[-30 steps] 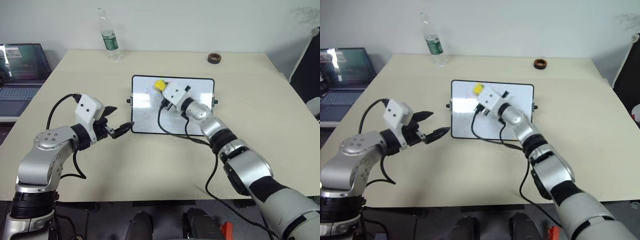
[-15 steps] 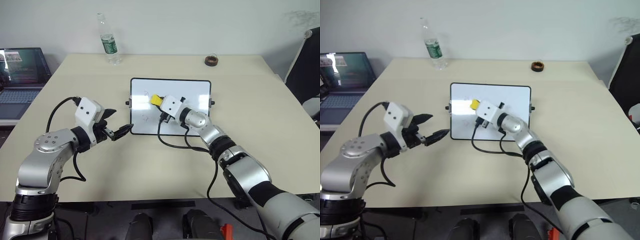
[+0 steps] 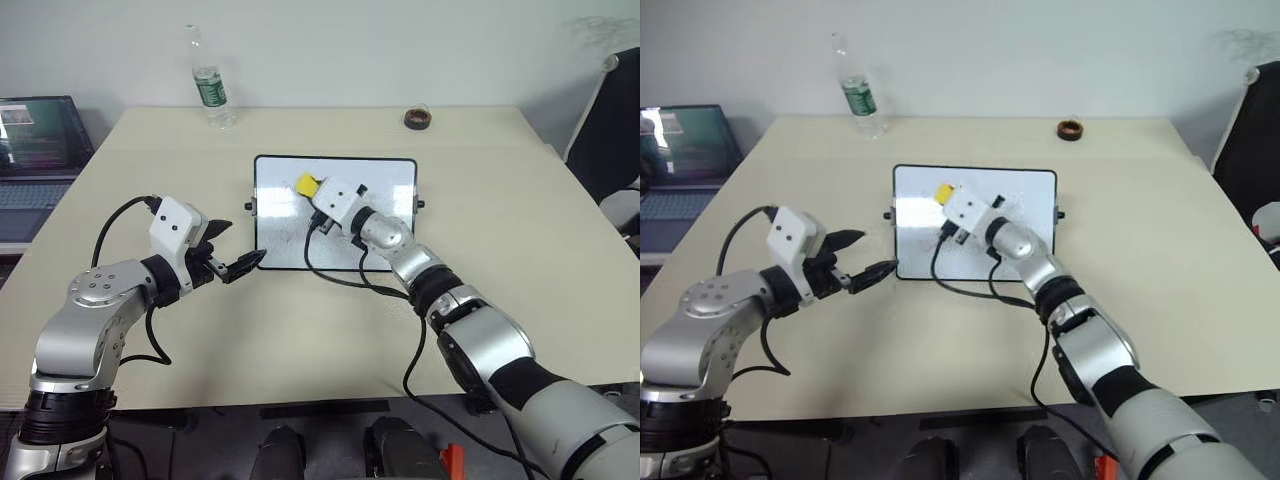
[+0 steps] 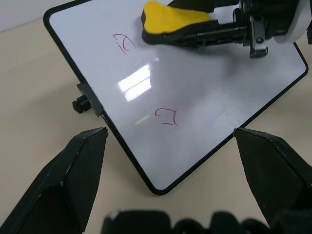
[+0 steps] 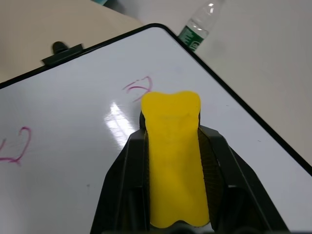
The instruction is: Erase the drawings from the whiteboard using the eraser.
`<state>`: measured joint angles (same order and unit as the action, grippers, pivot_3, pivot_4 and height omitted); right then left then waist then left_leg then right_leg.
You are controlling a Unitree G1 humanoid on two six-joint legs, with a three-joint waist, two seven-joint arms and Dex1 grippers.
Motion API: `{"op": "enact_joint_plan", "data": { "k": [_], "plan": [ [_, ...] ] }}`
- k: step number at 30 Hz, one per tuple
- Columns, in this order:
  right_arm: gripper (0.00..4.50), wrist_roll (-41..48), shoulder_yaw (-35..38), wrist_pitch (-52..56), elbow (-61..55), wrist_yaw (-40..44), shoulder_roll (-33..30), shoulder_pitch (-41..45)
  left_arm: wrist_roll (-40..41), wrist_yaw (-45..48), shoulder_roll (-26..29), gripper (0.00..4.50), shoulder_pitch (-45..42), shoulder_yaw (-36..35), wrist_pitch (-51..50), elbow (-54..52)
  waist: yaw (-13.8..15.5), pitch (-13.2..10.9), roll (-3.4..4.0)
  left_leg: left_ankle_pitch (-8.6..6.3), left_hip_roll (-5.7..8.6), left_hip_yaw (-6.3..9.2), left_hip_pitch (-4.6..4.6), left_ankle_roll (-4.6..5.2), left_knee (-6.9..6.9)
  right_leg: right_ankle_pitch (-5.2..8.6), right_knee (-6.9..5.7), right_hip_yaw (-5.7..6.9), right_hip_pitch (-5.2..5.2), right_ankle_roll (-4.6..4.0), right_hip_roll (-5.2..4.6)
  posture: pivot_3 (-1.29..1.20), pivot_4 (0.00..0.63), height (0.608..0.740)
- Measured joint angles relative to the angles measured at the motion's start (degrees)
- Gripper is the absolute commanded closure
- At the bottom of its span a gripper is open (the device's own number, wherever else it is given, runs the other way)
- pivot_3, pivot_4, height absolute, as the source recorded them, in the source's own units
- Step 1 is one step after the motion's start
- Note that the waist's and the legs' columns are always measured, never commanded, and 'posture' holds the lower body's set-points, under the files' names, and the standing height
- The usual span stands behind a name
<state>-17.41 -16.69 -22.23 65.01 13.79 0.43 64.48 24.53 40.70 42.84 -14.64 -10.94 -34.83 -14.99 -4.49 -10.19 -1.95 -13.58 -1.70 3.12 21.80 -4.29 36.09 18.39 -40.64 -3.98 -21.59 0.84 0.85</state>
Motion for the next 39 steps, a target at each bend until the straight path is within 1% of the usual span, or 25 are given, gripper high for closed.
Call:
{"op": "enact_joint_plan", "data": {
  "k": [2, 6, 10, 13, 15, 20, 22, 24, 28, 31, 35, 39],
  "plan": [
    [3.48, -1.1, -0.5, 0.1, 1.3, -0.6, 1.1, 1.5, 0.0, 0.0, 0.0, 0.00, 0.0, 0.0, 0.0, -0.1, -0.5, 0.0, 0.00, 0.00, -0.02, 0.01, 0.15, 0.00, -0.04, 0.00, -0.02, -0.05, -0.19, 0.00, 0.01, 0.00, 0.150, 0.740],
    [3.48, -2.1, -0.9, 0.1, 3.4, -1.7, 2.2, 3.9, 0.1, 0.0, 0.0, 0.00, 0.5, 0.0, 0.0, -0.2, -0.5, 0.0, 0.01, -0.01, -0.06, 0.04, 0.32, -0.01, -0.06, 0.03, 0.11, -0.04, -0.30, -0.04, 0.00, 0.00, 0.150, 0.740],
    [3.48, -2.4, -0.9, 0.1, 4.8, -2.6, 2.5, 5.7, 0.1, -0.1, 0.0, 0.00, 0.8, 0.0, 0.0, -0.3, -0.4, 0.0, 0.01, -0.01, -0.10, 0.08, 0.80, -0.02, -0.03, 0.02, 0.13, 0.00, -0.67, -0.04, -0.05, 0.00, 0.150, 0.740],
    [3.48, -3.0, -1.1, 0.3, 5.3, -2.5, 2.8, 6.4, 0.1, -0.1, 0.0, 0.00, 0.9, 0.0, 0.0, -0.3, -0.4, 0.0, 0.02, -0.01, -0.10, 0.07, 0.83, -0.02, -0.04, 0.02, 0.16, 0.03, -0.69, -0.05, -0.05, 0.00, 0.150, 0.740],
    [3.48, -3.3, -1.4, 0.5, 5.3, -1.4, 3.1, 6.5, 0.1, 0.0, 0.0, 0.00, 0.9, 0.0, 0.0, -0.3, -0.5, 0.0, 0.02, -0.01, -0.09, 0.08, 0.82, -0.02, -0.05, 0.02, 0.16, 0.02, -0.69, -0.05, -0.05, 0.00, 0.150, 0.740],
    [3.48, -4.3, -3.8, 1.9, 5.2, 5.3, 4.0, 6.5, 0.1, 0.0, 0.0, 0.00, 1.1, 0.0, 0.2, -0.3, -0.5, 0.0, 0.02, -0.01, -0.09, 0.09, 0.80, -0.02, -0.04, 0.02, 0.15, 0.03, -0.67, -0.05, -0.05, 0.00, 0.150, 0.740],
    [3.48, -4.3, -3.8, 2.5, 5.2, 6.0, 4.3, 6.5, 0.0, 0.1, 0.0, 0.00, 1.1, 0.0, 0.3, -0.3, -0.4, 0.0, 0.02, -0.01, -0.09, 0.12, 0.79, -0.02, -0.03, 0.02, 0.12, 0.04, -0.66, -0.05, -0.05, 0.00, 0.150, 0.740],
    [3.48, -4.3, -3.8, 2.5, 5.2, 4.7, 4.3, 6.5, 0.0, 0.1, 0.0, 0.00, 1.2, 0.0, 0.3, -0.3, -0.4, 0.0, 0.02, 0.00, -0.09, 0.13, 0.79, -0.02, -0.02, 0.02, 0.09, 0.05, -0.66, -0.05, -0.06, 0.00, 0.150, 0.740],
    [3.48, -4.0, -2.1, 2.9, 5.4, -2.9, 3.8, 7.3, 0.0, 0.2, 0.0, 0.00, 1.3, 0.0, 0.4, -0.3, -0.2, 0.0, 0.04, 0.00, -0.08, 0.12, 0.82, -0.02, -0.01, 0.02, 0.06, 0.10, -0.68, -0.05, -0.06, 0.00, 0.150, 0.740],
    [3.48, -3.7, -0.8, 4.0, 5.7, -4.9, 2.5, 8.9, -0.1, 0.3, 0.0, 0.00, 1.6, 0.0, 0.4, -0.3, -0.1, 0.0, 0.03, 0.00, -0.08, 0.11, 0.90, -0.02, -0.01, 0.02, 0.16, 0.14, -0.68, -0.05, -0.10, 0.00, 0.150, 0.740],
    [3.48, -3.8, -0.9, 4.7, 5.6, -2.8, 2.8, 9.0, -0.1, 0.4, 0.0, 0.00, 1.6, 0.0, 0.5, -0.3, -0.3, 0.0, 0.03, -0.01, -0.08, 0.10, 0.89, -0.02, -0.04, 0.02, 0.21, 0.13, -0.68, -0.05, -0.09, 0.00, 0.150, 0.740],
    [3.48, -4.2, -3.1, 4.6, 4.5, 3.7, 3.1, 7.8, -0.1, 0.4, 0.0, 0.00, 1.6, 0.0, 0.5, -0.3, -0.3, 0.0, 0.02, 0.00, -0.07, 0.10, 0.79, -0.02, -0.04, 0.02, 0.16, 0.09, -0.63, -0.05, -0.09, 0.00, 0.150, 0.740]
  ]
}}
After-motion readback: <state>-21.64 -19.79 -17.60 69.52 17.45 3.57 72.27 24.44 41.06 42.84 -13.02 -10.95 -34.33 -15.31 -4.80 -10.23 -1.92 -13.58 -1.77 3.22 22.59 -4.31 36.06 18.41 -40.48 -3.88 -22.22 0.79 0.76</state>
